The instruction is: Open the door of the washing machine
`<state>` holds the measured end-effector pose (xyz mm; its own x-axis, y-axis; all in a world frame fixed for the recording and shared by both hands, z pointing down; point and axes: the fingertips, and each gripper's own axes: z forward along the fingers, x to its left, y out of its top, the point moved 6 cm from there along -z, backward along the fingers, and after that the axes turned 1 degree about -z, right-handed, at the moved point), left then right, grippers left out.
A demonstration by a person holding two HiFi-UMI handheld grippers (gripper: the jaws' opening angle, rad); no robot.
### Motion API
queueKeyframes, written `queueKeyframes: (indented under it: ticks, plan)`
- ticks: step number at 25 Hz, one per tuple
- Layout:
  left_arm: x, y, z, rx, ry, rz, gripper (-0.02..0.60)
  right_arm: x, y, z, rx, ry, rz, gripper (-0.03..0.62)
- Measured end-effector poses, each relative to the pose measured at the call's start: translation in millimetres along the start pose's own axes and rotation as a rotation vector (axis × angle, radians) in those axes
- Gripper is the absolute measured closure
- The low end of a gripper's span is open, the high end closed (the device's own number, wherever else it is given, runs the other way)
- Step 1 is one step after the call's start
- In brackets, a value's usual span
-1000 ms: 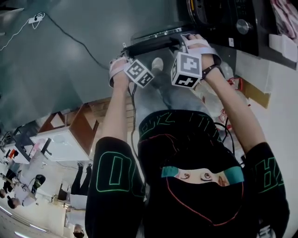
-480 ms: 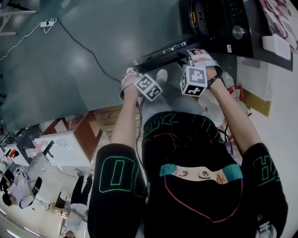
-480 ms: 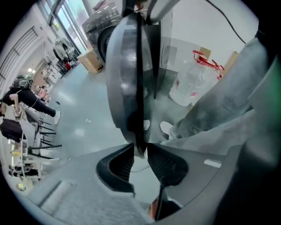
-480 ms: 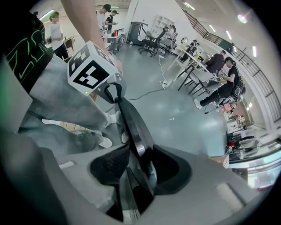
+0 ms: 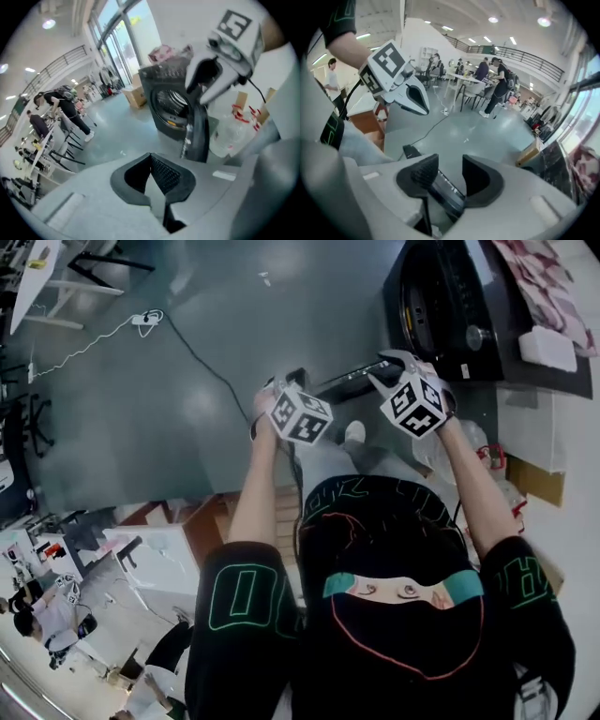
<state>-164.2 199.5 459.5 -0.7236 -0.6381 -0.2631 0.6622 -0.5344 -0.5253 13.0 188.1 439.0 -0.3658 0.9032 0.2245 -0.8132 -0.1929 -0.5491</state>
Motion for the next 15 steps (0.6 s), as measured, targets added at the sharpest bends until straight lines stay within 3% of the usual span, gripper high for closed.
queueKeyframes:
  ticks: [3,8,10,12,15]
  plan:
    - [39,68,-31,-0.186,0.086,-0.110,0.570,-32,16,-18,-0.141,-0.032,0.179,0.444]
    - [72,165,-72,-0.439,0.193,-0.102,0.571,-103,38,-53,-0.400,-0.109,0.430,0.482]
    - [79,196,-90,-0.529,0.217,-0.136,0.571,-127,49,-75,-0.497,-0.146,0.497,0.503]
    - [91,224,-110,-0.638,0.237,-0.217,0.570,-153,65,-99,-0.601,-0.200,0.556,0.523]
    - [113,260,-139,-0.809,0.287,-0.404,0.571,-196,86,-137,-0.779,-0.261,0.636,0.591]
